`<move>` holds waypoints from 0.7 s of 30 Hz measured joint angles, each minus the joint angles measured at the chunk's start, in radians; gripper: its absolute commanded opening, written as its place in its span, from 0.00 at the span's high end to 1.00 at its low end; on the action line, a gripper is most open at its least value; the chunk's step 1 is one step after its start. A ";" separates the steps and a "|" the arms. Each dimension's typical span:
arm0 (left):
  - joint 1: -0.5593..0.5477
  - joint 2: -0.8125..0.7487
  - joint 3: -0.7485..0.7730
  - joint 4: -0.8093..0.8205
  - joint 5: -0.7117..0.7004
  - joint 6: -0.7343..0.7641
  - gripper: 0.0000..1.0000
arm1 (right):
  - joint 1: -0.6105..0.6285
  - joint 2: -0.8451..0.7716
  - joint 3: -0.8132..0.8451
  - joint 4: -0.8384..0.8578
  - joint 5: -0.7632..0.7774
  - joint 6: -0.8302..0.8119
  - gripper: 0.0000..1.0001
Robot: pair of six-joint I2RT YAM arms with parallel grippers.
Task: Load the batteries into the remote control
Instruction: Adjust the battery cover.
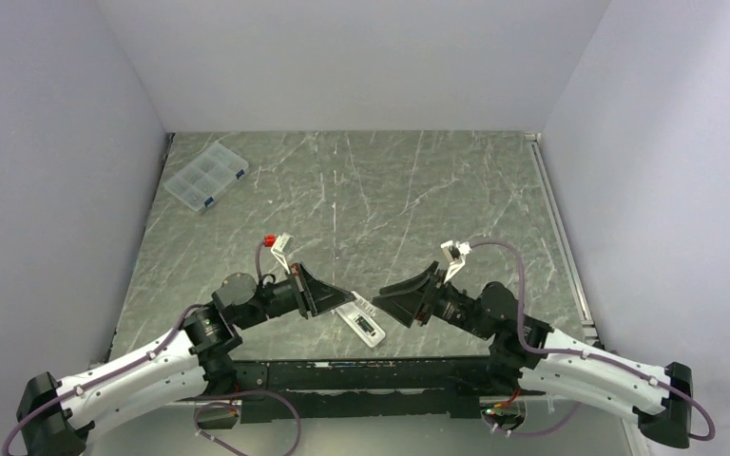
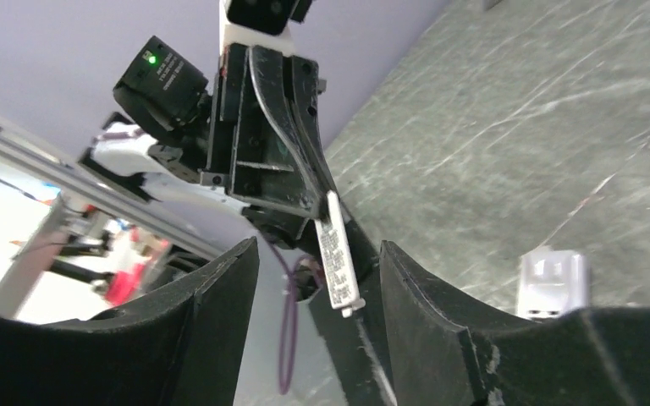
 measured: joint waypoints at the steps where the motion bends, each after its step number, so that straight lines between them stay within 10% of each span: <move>1: 0.000 -0.003 0.000 -0.023 -0.005 0.000 1.00 | 0.000 -0.001 0.033 -0.048 0.006 -0.031 0.43; 21: 0.000 -0.013 0.043 -0.286 -0.108 -0.046 1.00 | 0.096 0.284 0.401 -0.573 0.042 -0.478 0.42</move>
